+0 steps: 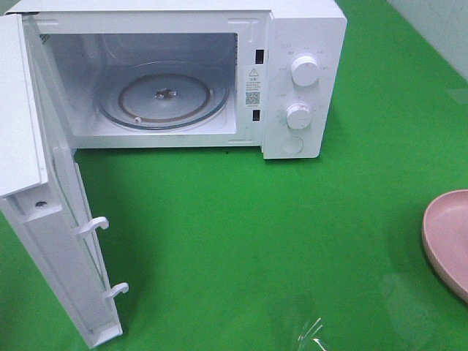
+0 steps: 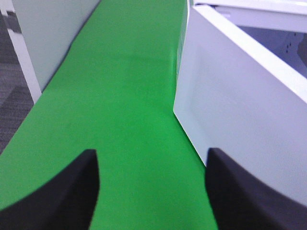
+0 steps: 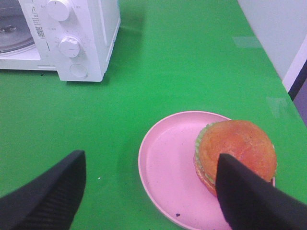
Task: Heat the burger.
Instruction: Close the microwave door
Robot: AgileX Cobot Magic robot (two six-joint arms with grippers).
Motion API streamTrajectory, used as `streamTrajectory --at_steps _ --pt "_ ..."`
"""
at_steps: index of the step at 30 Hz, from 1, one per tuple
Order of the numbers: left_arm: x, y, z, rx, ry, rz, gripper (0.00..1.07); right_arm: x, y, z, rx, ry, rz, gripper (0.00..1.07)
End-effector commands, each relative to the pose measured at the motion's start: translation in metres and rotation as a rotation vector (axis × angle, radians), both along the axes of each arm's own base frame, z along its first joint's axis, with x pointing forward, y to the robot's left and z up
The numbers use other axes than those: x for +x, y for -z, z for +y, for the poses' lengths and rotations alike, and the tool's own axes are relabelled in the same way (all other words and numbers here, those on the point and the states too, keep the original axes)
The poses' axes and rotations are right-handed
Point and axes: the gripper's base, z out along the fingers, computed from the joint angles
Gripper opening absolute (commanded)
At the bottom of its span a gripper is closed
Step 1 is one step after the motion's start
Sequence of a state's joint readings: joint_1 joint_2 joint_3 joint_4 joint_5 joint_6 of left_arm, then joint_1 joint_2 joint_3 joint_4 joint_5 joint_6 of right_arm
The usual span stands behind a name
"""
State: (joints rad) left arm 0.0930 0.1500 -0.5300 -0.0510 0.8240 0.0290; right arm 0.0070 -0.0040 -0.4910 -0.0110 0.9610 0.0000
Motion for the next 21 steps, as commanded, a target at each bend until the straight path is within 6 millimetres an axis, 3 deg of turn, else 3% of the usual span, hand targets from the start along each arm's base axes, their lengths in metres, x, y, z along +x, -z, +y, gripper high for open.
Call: streamTrajectory --at_steps 1,2,3,4,5,12,21 --pt "0.026 0.0 0.005 0.029 -0.025 -0.05 0.21 -0.004 0.0 0.0 -0.009 0.003 -0.028 0.75" --pt "0.026 0.0 0.005 0.029 -0.025 -0.05 0.21 -0.004 0.0 0.0 -0.009 0.003 -0.028 0.75" --pt "0.038 0.002 0.006 0.029 -0.026 -0.04 0.08 -0.004 0.0 0.0 -0.009 0.003 -0.028 0.75" --pt "0.038 0.002 0.006 0.029 -0.026 -0.04 0.08 -0.004 0.0 0.0 -0.009 0.003 -0.028 0.75" --pt "0.049 0.005 0.008 0.029 -0.027 -0.04 0.0 -0.004 0.0 0.0 -0.009 0.003 -0.028 0.75" --pt "0.084 0.021 0.011 0.034 -0.032 -0.137 0.0 -0.004 0.0 0.0 -0.009 0.003 -0.028 0.75" --pt "0.108 0.051 0.014 0.049 -0.04 -0.292 0.0 -0.004 0.0 0.0 -0.009 0.003 -0.028 0.75"
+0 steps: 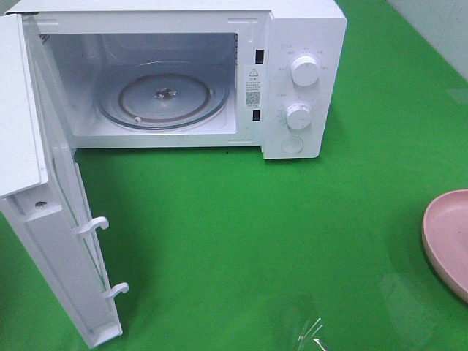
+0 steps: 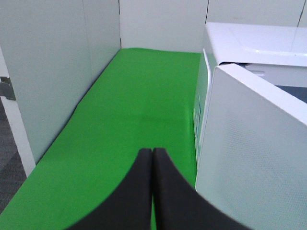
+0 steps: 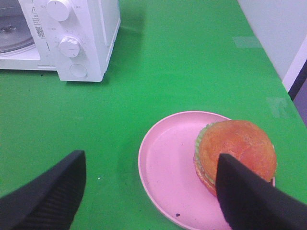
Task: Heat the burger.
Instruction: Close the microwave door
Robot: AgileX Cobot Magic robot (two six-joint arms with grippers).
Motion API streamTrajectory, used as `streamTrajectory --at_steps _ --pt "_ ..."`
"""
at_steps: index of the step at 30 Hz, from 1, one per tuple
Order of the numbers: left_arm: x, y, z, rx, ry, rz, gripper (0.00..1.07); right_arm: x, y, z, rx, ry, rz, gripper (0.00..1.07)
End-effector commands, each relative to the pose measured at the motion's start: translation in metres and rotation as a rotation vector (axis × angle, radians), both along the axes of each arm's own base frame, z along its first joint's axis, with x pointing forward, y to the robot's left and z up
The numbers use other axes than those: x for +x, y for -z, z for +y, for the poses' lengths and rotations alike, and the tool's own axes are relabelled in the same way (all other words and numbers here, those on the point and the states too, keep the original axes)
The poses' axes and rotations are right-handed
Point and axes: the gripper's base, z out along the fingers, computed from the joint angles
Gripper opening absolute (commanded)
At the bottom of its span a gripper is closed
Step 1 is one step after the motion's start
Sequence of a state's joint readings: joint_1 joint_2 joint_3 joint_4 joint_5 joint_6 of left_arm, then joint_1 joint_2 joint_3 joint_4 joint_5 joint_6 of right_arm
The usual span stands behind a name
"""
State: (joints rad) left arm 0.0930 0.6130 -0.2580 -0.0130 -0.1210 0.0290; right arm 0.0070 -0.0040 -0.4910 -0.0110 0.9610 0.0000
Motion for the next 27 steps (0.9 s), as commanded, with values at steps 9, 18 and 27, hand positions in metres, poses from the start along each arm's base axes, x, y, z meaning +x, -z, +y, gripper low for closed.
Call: streamTrajectory --at_steps 9,18,27 --pt "0.036 0.032 0.001 0.008 0.023 -0.041 0.0 -0.004 0.0 0.0 -0.009 0.003 -0.028 0.75" --pt "0.064 0.059 -0.02 0.062 0.304 0.06 0.0 -0.004 0.0 0.0 -0.009 0.003 -0.028 0.75" --pt "0.075 0.071 -0.037 0.04 0.455 0.056 0.0 -0.004 0.0 0.0 -0.009 0.003 -0.028 0.75"
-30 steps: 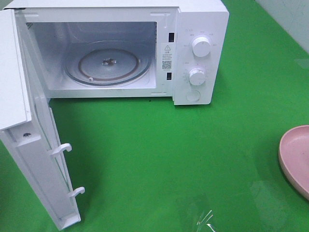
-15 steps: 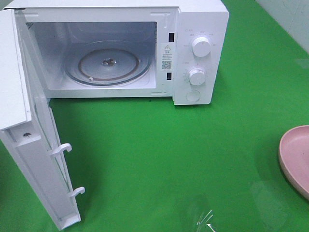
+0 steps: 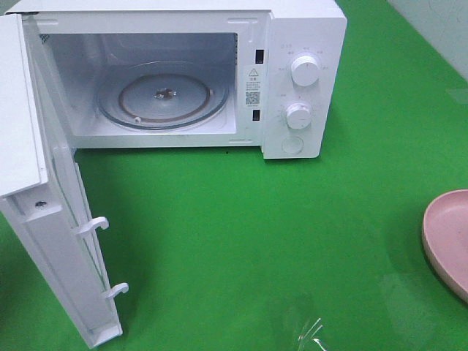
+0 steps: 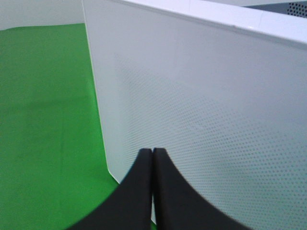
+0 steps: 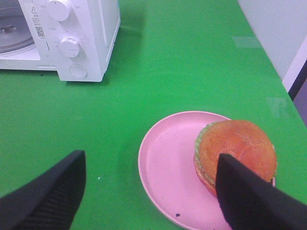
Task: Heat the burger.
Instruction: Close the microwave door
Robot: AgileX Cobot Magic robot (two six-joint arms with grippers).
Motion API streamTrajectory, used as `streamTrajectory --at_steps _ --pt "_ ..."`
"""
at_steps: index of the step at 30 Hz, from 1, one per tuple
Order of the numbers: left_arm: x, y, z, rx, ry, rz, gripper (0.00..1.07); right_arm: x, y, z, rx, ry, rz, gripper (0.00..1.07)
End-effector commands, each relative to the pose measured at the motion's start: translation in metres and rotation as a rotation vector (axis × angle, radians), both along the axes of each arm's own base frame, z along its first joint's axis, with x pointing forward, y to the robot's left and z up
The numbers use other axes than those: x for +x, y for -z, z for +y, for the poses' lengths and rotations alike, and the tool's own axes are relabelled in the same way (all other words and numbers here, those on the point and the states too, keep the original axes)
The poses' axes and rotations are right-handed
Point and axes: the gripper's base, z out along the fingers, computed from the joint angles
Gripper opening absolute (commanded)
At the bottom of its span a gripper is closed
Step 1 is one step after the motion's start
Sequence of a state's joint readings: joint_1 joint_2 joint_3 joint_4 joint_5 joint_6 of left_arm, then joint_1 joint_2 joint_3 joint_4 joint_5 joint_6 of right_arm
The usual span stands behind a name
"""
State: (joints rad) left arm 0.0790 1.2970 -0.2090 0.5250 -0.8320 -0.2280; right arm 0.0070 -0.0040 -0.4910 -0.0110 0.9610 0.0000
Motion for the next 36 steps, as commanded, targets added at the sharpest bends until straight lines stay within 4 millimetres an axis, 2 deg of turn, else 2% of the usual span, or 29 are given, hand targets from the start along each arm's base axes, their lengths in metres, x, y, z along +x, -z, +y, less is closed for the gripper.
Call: streamTrajectory --at_steps 1,6,14,19,25,28,32,36 --pt "0.008 0.0 -0.014 -0.001 0.078 -0.009 0.0 -0.004 0.0 0.0 -0.009 0.003 -0.028 0.75" --pt "0.019 0.006 -0.028 -0.031 0.095 0.026 0.0 -0.004 0.0 0.0 -0.009 0.003 -0.028 0.75" --pt "0.023 0.02 -0.049 -0.001 0.129 0.062 0.0 -0.004 0.0 0.0 -0.009 0.003 -0.028 0.75" --pt "0.028 0.022 -0.059 -0.026 0.132 0.048 0.0 -0.004 0.0 0.0 -0.009 0.003 -0.028 0.75" --pt "0.041 0.021 -0.083 -0.046 0.173 0.035 0.0 -0.004 0.0 0.0 -0.009 0.003 -0.028 0.75" --pt "0.043 0.021 -0.086 -0.052 0.174 0.031 0.0 -0.004 0.0 0.0 -0.009 0.003 -0.028 0.75" --pt "0.054 0.021 -0.108 -0.073 0.173 0.023 0.0 -0.004 0.0 0.0 -0.009 0.003 -0.028 0.75" --pt "0.058 0.022 -0.119 -0.077 0.186 0.022 0.0 -0.004 0.0 0.0 -0.009 0.003 -0.028 0.75"
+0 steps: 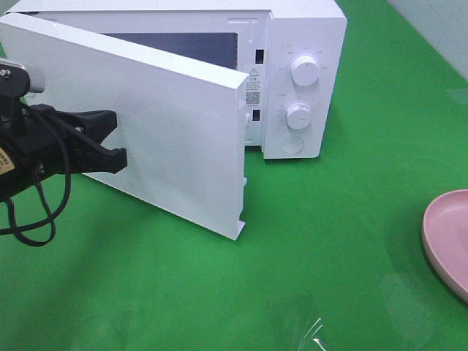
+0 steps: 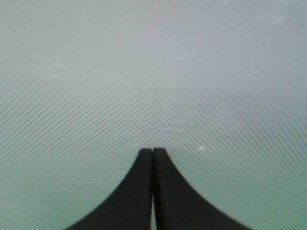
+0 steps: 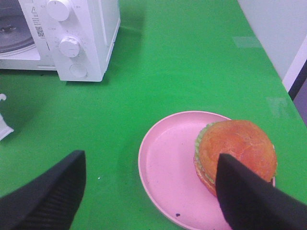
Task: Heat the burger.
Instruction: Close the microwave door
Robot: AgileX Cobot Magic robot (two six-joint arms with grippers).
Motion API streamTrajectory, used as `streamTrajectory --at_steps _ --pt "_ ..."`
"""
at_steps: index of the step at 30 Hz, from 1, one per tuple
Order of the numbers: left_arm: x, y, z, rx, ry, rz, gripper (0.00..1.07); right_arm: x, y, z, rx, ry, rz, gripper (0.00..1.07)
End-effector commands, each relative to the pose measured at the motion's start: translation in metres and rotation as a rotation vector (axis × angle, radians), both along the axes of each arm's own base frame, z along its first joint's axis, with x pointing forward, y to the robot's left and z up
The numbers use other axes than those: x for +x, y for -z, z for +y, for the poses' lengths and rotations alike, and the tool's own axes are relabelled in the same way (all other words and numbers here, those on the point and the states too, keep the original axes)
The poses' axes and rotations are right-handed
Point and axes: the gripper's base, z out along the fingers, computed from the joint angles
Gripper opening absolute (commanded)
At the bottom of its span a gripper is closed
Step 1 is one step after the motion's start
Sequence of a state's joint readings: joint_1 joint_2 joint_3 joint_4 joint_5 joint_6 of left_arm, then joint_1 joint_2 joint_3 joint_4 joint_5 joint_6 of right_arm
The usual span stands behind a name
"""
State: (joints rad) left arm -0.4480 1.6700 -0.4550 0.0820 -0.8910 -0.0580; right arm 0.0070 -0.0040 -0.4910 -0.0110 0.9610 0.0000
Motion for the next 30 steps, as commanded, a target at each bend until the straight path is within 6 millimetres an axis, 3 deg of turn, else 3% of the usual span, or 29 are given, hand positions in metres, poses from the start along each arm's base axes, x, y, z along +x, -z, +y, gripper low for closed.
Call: streamTrajectory --at_steps 1,8,12,15,17,30 --pt "0.008 -0.001 -0.018 -0.021 0.01 -0.014 0.0 -0.004 0.0 0.0 -0.009 0.003 -0.028 0.75" --pt "0.017 -0.001 -0.041 -0.016 0.042 -0.007 0.0 -0.004 0.0 0.0 -0.009 0.003 -0.028 0.75" --pt "0.025 -0.002 -0.065 -0.018 0.069 -0.007 0.0 -0.004 0.0 0.0 -0.009 0.003 -0.028 0.75" --pt "0.026 -0.003 -0.069 -0.02 0.074 -0.014 0.0 -0.004 0.0 0.0 -0.009 0.003 -0.028 0.75" --pt "0.029 -0.005 -0.085 -0.032 0.093 -0.024 0.0 -0.004 0.0 0.0 -0.009 0.003 -0.028 0.75" --pt "0.049 -0.012 -0.118 -0.066 0.093 -0.001 0.0 -0.004 0.0 0.0 -0.007 0.004 -0.028 0.75"
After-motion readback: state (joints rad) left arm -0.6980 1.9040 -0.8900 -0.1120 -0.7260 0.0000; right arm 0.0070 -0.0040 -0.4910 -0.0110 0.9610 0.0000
